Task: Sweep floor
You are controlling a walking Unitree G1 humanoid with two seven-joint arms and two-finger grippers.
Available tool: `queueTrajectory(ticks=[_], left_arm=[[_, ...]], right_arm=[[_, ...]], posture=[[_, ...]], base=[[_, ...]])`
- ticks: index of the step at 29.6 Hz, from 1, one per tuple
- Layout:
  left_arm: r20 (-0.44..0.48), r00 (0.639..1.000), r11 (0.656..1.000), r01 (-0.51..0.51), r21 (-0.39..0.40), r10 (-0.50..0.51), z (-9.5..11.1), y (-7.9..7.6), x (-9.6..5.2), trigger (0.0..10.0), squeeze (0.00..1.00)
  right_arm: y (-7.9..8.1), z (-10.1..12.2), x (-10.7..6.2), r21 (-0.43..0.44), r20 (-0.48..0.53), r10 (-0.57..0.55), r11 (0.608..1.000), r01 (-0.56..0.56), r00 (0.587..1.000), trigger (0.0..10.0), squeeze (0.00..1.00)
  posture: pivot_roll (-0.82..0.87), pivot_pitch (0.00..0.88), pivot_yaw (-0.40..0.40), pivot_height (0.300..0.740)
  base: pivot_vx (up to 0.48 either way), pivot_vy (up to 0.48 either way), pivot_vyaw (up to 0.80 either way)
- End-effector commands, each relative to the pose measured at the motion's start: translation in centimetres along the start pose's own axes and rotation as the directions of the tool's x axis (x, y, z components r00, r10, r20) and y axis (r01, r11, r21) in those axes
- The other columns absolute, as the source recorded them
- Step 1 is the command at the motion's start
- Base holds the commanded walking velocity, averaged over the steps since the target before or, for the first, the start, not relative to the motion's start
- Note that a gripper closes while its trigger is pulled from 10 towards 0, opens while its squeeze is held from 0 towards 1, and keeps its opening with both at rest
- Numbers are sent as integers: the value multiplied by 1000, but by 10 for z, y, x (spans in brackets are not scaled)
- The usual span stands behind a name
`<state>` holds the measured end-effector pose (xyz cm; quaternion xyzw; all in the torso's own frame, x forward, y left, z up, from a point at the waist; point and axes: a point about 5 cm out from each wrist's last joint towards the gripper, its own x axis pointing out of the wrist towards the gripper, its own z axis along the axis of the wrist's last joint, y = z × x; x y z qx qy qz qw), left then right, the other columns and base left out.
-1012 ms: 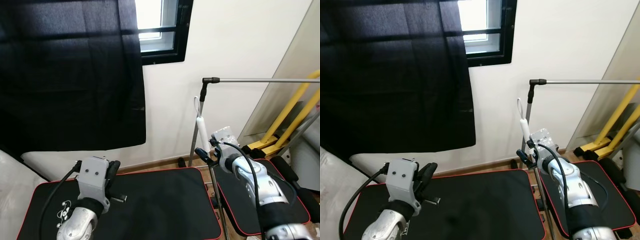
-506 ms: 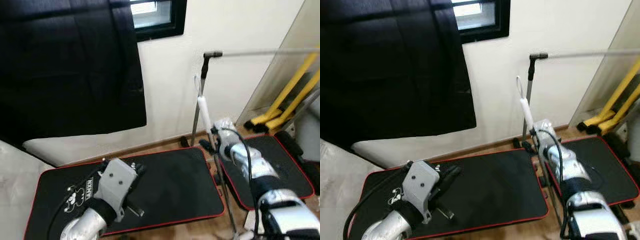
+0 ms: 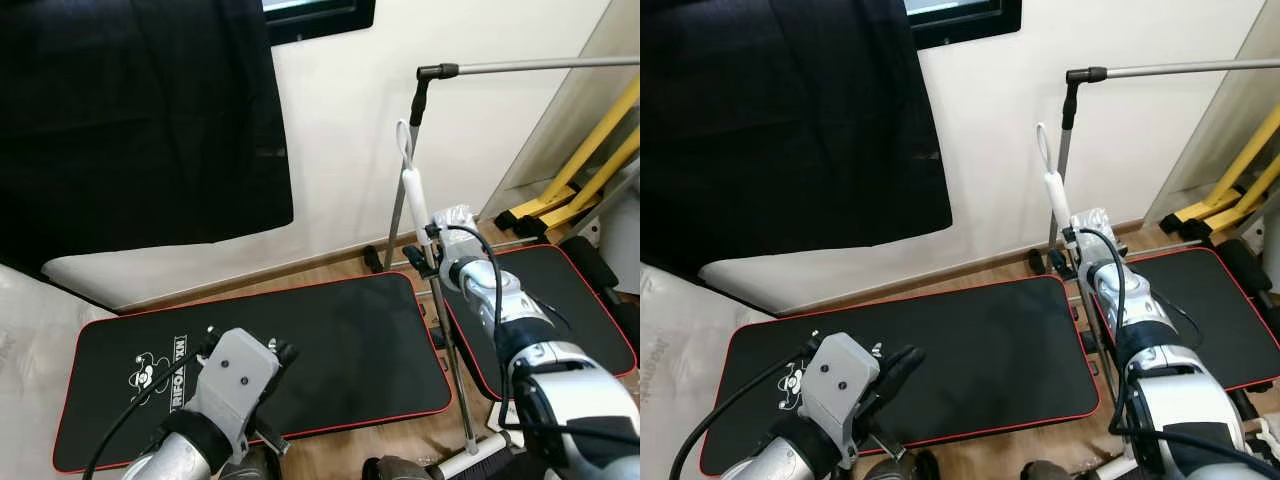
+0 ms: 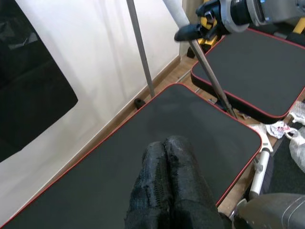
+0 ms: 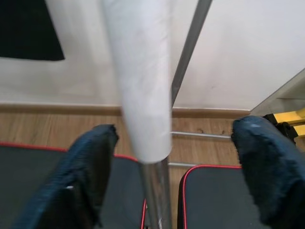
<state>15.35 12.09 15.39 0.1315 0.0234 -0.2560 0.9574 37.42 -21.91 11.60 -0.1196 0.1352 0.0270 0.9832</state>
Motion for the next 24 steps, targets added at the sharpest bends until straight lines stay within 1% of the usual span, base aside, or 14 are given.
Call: queueTrajectory(ticks=[1,5,6,9,12,14,17,22,23,24], left_arm=[[-26,999,1000,31,1,-31,-2,-3,-3,10000,0],[-34,999,1000,31,0,-31,-2,-3,-4,10000,0],[-34,999,1000,31,0,-31,-2,-3,-4,10000,0],[-39,999,999,32,-3,-32,-1,-3,-4,10000,0],[-40,999,1000,31,-4,-31,-1,-2,-4,10000,0],[-43,999,1000,28,-6,-28,-1,-2,-3,10000,0],[-42,999,1000,25,-8,-25,-2,-1,-1,10000,0],[-40,999,1000,24,-8,-24,-3,0,1,10000,0],[-33,999,1000,25,-6,-25,-4,1,4,10000,0],[-28,999,1000,26,-5,-26,-4,1,6,10000,0]], right_arm=[[-3,-5,-1,8,-10,-17,1000,17,1000,0,0],[-6,0,-1,59,24,-25,998,23,999,0,0],[-6,0,-1,59,24,-25,998,23,999,0,0],[-4,-5,-1,105,20,0,994,-2,1000,0,0],[-4,-7,-2,121,16,5,993,-7,1000,0,0],[-4,-11,-2,161,10,6,987,-7,1000,0,0],[-13,-15,-5,231,3,-14,973,12,1000,0,0],[-19,-15,-6,248,6,-27,968,24,1000,0,0],[-31,-14,-10,265,23,-3,964,-3,1000,0,0],[-39,-13,-14,275,36,16,961,-26,999,0,0]], posture=[[57,262,-19,740],[58,263,-14,740],[58,263,-14,740],[59,263,-13,740],[58,261,-12,740],[55,258,-15,740],[40,242,-19,740],[37,240,-20,740],[11,215,-31,740],[11,215,-31,740]], base=[[0,0,0],[0,0,0],[0,0,0],[0,0,0],[0,0,0],[0,0,0],[0,0,0],[0,0,0],[0,0,0],[0,0,0]])
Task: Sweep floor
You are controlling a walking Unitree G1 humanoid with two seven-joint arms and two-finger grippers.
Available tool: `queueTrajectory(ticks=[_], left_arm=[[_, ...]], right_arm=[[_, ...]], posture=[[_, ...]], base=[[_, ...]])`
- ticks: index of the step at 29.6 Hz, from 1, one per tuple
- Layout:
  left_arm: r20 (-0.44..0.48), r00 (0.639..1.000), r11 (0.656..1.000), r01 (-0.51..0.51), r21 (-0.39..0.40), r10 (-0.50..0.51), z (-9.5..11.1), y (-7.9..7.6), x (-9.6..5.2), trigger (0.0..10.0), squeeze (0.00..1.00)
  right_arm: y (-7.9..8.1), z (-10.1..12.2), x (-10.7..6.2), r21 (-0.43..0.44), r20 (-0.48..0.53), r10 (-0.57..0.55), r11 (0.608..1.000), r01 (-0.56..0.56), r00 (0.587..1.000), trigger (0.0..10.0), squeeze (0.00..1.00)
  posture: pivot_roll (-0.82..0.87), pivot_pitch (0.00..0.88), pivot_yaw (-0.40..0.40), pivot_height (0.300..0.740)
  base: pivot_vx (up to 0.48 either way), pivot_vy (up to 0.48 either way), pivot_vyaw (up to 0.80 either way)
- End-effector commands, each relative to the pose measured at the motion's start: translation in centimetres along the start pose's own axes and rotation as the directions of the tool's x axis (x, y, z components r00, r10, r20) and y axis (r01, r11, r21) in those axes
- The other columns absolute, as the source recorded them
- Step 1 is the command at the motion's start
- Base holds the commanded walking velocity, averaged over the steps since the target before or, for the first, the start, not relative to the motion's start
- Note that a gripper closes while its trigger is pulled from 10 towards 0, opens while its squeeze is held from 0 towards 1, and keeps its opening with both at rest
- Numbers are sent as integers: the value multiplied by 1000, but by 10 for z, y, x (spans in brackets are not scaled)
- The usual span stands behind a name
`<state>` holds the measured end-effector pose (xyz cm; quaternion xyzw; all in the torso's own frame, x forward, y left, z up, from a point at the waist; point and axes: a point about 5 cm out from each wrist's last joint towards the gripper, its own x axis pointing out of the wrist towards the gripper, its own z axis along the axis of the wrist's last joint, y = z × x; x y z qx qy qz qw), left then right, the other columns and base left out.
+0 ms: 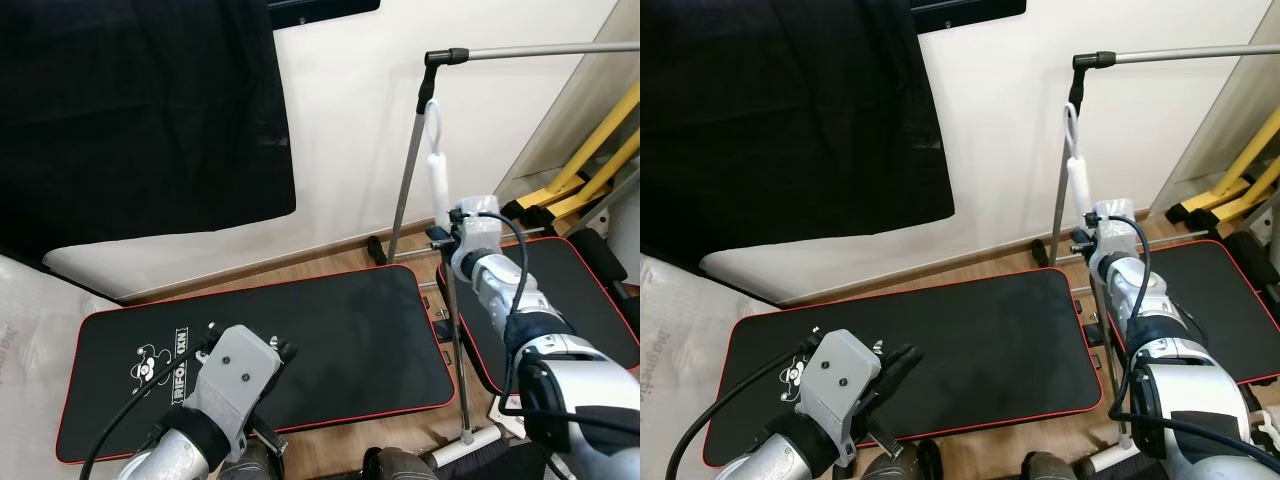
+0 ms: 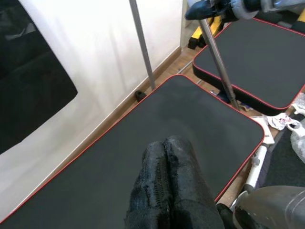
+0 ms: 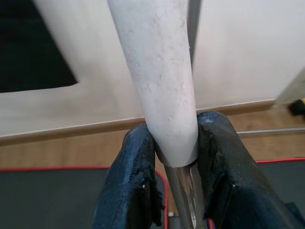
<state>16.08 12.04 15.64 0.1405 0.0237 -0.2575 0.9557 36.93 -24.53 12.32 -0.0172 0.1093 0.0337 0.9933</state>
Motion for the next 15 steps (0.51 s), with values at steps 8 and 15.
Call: queueTrajectory(ticks=[8,15], left_arm=[[0,1000,1000,10,-6,-10,-10,7,16,10000,0],[6,1000,1000,7,9,-7,-13,11,24,10000,0]], right_arm=[[-11,-6,-59,33,-2,450,893,-450,893,0,0],[-9,-5,-70,12,-16,513,858,-513,858,0,0]], posture=[[-48,160,-24,740],[-60,121,-20,740]], base=[[0,0,0],[0,0,0]])
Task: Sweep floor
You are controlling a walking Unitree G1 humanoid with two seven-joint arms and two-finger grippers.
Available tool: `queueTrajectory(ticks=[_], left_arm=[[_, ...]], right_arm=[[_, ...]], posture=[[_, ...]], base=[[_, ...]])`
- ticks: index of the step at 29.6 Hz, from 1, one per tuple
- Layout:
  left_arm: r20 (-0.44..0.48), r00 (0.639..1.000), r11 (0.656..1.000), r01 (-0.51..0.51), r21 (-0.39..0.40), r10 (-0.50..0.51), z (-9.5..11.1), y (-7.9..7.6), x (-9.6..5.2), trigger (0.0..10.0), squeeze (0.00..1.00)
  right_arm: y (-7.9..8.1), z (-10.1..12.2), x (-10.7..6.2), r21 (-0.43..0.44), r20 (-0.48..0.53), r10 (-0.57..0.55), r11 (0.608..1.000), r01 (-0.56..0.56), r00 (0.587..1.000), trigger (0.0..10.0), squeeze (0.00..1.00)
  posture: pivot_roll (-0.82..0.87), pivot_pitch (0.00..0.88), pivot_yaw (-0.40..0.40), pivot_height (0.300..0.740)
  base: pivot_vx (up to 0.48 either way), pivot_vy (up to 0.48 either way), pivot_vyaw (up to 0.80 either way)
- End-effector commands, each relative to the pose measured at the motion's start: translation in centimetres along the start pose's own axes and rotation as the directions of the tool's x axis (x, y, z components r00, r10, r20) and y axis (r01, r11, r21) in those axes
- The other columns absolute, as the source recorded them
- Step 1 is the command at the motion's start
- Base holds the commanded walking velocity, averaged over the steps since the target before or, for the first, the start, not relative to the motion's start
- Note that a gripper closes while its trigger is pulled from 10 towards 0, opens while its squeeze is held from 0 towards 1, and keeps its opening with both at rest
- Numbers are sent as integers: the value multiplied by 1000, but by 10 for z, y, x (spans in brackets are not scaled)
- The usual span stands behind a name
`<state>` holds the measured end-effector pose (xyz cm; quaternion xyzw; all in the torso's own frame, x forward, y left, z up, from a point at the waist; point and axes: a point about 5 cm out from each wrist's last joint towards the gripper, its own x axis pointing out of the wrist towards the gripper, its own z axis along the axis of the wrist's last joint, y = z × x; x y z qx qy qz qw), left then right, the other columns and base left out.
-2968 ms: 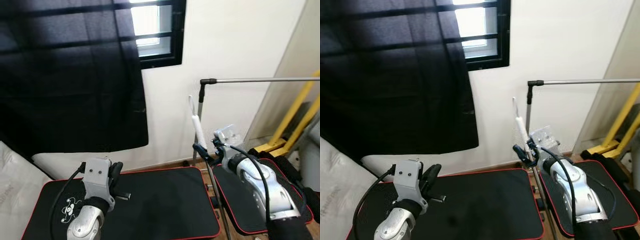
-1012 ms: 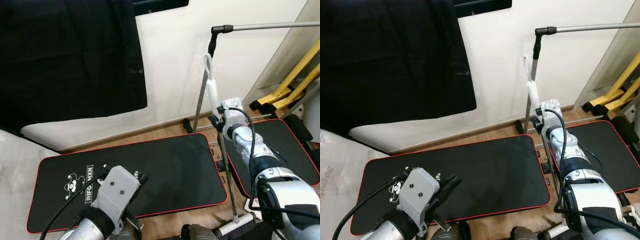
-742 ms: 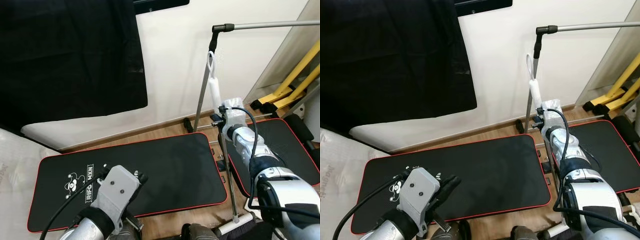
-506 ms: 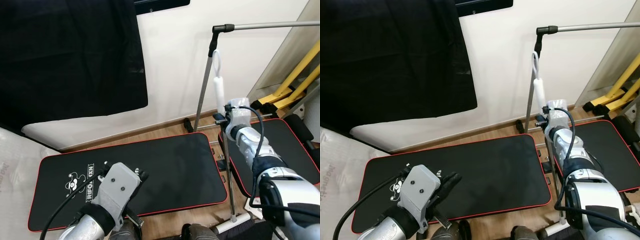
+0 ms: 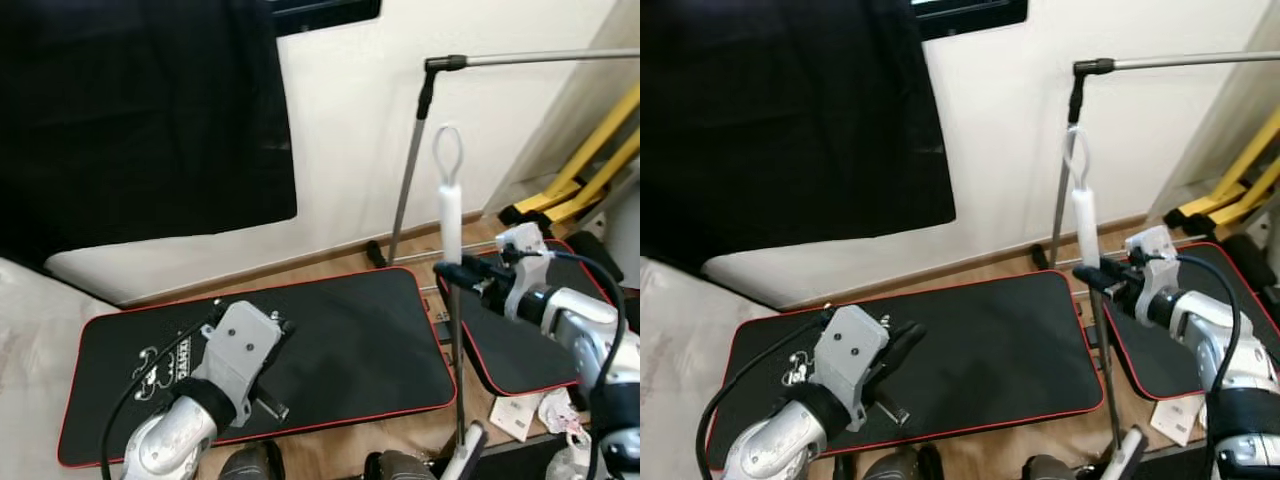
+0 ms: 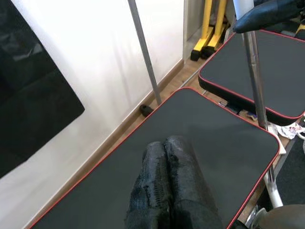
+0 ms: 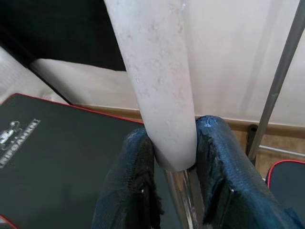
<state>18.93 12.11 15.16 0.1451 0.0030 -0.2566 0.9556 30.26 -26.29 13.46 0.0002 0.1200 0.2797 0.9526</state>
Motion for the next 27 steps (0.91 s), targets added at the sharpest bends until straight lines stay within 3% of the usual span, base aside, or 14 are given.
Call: queueTrajectory(ticks=[1,4,5,9,10,11,16,18,19,20,22,27], left_arm=[[-27,1000,1000,12,-6,-12,-8,-1,1,10000,0],[-25,1000,1000,11,-4,-11,-9,-1,1,10000,0],[-22,1000,1000,5,-1,-5,-10,2,4,10000,0],[-11,1000,1000,-20,-8,20,-13,7,10,10000,0],[-10,999,999,-34,-21,33,-13,9,10,10000,0],[-10,998,997,-59,-41,59,-14,12,11,10000,0],[-15,995,993,-95,-67,94,-15,15,12,10000,0],[-26,992,991,-124,-57,123,-16,18,13,10000,0],[-50,988,987,-147,-60,144,-20,19,16,10000,0],[-50,988,987,-147,-60,144,-20,19,16,10000,0],[-60,987,986,-152,-73,147,-22,19,19,10000,0],[-83,983,980,-173,-101,165,-27,20,22,10000,0]], right_arm=[[8,3,-5,22,8,66,998,-67,998,0,0],[10,5,-9,23,7,78,997,-78,997,0,0],[16,11,-12,10,18,122,992,-122,992,0,0],[31,26,-13,-26,42,182,983,-181,982,0,0],[33,30,-10,-42,45,171,985,-169,984,6000,0],[36,35,-6,-56,54,162,986,-159,985,10000,0],[43,42,2,-70,76,155,986,-150,985,10000,0],[52,45,9,-74,95,166,984,-159,982,10000,0],[76,48,21,-56,116,217,976,-212,969,10000,0],[76,48,21,-56,116,217,976,-212,969,10000,0],[92,46,26,-39,112,263,965,-260,958,10000,0],[101,35,34,-12,70,245,970,-244,967,10000,0]], posture=[[-63,112,-19,740],[-63,112,-19,740],[-73,69,-18,740],[-72,55,-20,740],[-73,48,-20,740],[-75,42,-20,740],[-78,37,-20,740],[-80,31,-21,740],[-86,18,-26,740],[-86,18,-26,740],[-85,8,-29,740],[-88,0,-41,740]], base=[[0,0,0],[0,0,0],[0,0,0],[0,0,0],[0,0,0],[0,0,0],[0,0,0],[0,0,0],[0,0,0],[0,0,0],[0,0,0],[-48,0,0]])
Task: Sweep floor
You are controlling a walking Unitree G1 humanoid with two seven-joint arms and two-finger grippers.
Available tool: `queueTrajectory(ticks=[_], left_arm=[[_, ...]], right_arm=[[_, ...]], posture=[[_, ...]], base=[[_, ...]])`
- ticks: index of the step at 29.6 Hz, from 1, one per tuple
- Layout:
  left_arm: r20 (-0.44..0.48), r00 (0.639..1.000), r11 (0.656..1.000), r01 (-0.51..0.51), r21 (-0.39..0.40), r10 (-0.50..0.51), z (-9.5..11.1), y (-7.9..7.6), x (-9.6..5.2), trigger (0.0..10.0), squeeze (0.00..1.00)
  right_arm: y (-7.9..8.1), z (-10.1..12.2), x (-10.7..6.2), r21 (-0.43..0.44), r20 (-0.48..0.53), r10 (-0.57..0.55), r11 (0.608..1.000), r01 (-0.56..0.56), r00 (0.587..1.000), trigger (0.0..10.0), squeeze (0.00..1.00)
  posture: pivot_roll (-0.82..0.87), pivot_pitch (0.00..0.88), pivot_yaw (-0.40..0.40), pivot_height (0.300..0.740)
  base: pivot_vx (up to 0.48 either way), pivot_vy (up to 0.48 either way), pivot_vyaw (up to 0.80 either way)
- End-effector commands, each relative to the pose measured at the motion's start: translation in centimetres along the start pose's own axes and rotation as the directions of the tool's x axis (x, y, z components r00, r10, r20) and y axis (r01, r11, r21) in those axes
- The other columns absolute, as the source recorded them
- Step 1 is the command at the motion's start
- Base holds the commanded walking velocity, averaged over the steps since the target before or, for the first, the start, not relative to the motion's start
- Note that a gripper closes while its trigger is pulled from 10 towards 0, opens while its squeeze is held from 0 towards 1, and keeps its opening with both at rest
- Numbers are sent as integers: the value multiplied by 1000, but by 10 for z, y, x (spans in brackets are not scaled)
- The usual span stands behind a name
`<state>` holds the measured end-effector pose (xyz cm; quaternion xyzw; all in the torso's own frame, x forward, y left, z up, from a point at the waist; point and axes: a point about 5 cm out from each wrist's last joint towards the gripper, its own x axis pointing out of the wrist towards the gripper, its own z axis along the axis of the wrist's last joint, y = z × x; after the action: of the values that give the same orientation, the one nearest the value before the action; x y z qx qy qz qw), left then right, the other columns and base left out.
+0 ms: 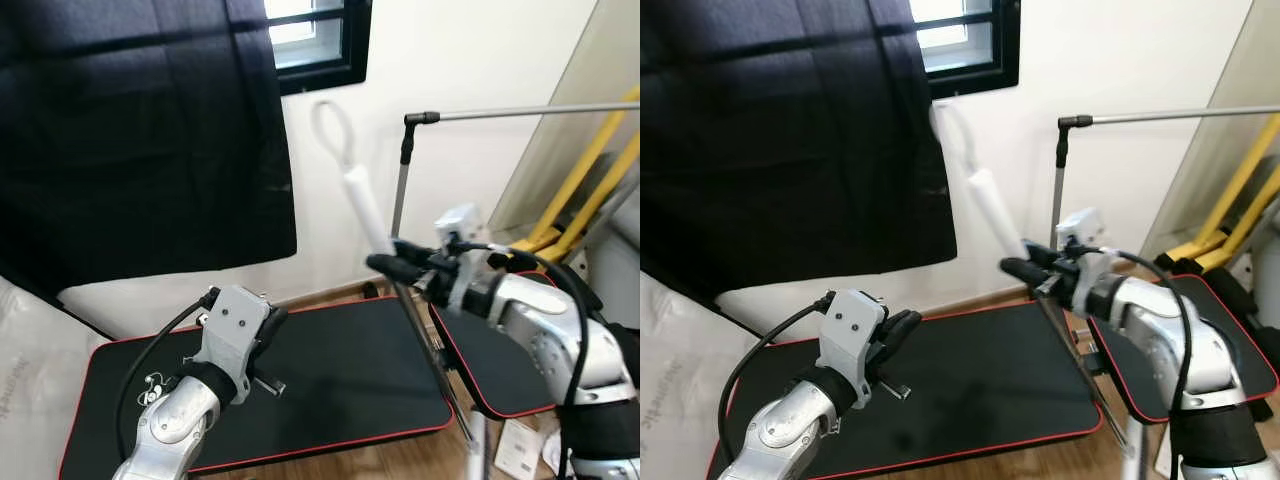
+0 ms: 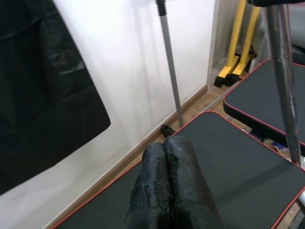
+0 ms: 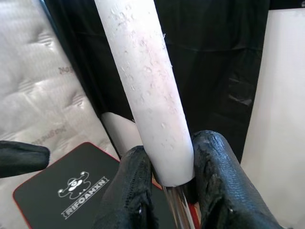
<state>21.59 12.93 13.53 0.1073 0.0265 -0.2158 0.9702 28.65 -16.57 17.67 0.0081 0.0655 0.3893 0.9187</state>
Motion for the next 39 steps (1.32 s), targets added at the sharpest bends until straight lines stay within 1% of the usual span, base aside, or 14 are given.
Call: queueTrajectory(ticks=[1,3,5,6,10,15,17,20,24,25,27,35,37,39], left_arm=[[-34,995,995,-93,-18,93,-6,5,2,10000,0],[-35,995,995,-96,-22,96,-7,5,2,10000,0],[-35,995,995,-99,-24,98,-8,5,3,10000,0],[-34,995,995,-100,-24,99,-8,4,3,10000,0],[-35,995,995,-96,-22,95,-8,4,4,10000,0],[-37,995,995,-93,-20,92,-8,3,3,10000,0],[-41,995,996,-91,-22,90,-8,2,2,10000,0],[-41,995,996,-89,-22,88,-8,2,3,10000,0],[-43,995,996,-87,-20,86,-8,2,2,10000,0],[-43,995,996,-87,-20,86,-8,2,2,10000,0],[-43,995,996,-86,-18,86,-8,2,2,10000,0],[-34,994,995,-101,-17,100,-7,4,2,10000,0],[-31,994,994,-104,-14,104,-6,4,2,10000,0],[-30,994,994,-106,-13,106,-6,5,2,10000,0]], right_arm=[[7,-9,5,43,-23,16,999,-15,1000,10000,0],[1,-11,7,39,-31,-44,998,45,999,10000,0],[-12,-14,7,40,-56,-148,988,150,987,10000,0],[-16,-16,6,42,-62,-177,983,180,982,10000,0],[-20,-16,5,43,-59,-211,976,214,976,10000,0],[-16,-18,8,52,-70,-225,972,229,972,10000,0],[-12,-18,11,63,-61,-216,973,220,974,10000,0],[-12,-19,12,58,-63,-231,970,235,971,10000,0],[-19,-17,13,61,-38,-308,949,310,950,10000,0],[-19,-17,13,61,-38,-308,949,310,950,10000,0],[-24,-15,13,59,-24,-351,934,352,936,10000,0],[-27,-12,15,61,0,-398,916,397,917,10000,0],[-28,-10,16,56,11,-405,913,404,914,10000,0],[-27,-9,18,27,20,-409,912,408,912,10000,0]], posture=[[-88,0,-41,740],[-89,0,-43,740],[-91,0,-46,740],[-91,0,-46,740],[-83,0,-49,740],[-77,0,-45,740],[-76,0,-43,740],[-76,0,-43,740],[-74,0,-40,740],[-74,0,-40,740],[-72,0,-39,740],[-70,0,-40,740],[-70,0,-40,740],[-70,0,-40,740]], base=[[-240,0,0],[-255,0,0],[-279,0,-400],[-281,0,-800],[-287,0,-600],[-313,0,-210],[-315,0,0],[-322,0,0],[-325,0,0],[-322,0,0],[-307,0,0],[-67,0,-703],[0,0,-800],[0,0,-800]])
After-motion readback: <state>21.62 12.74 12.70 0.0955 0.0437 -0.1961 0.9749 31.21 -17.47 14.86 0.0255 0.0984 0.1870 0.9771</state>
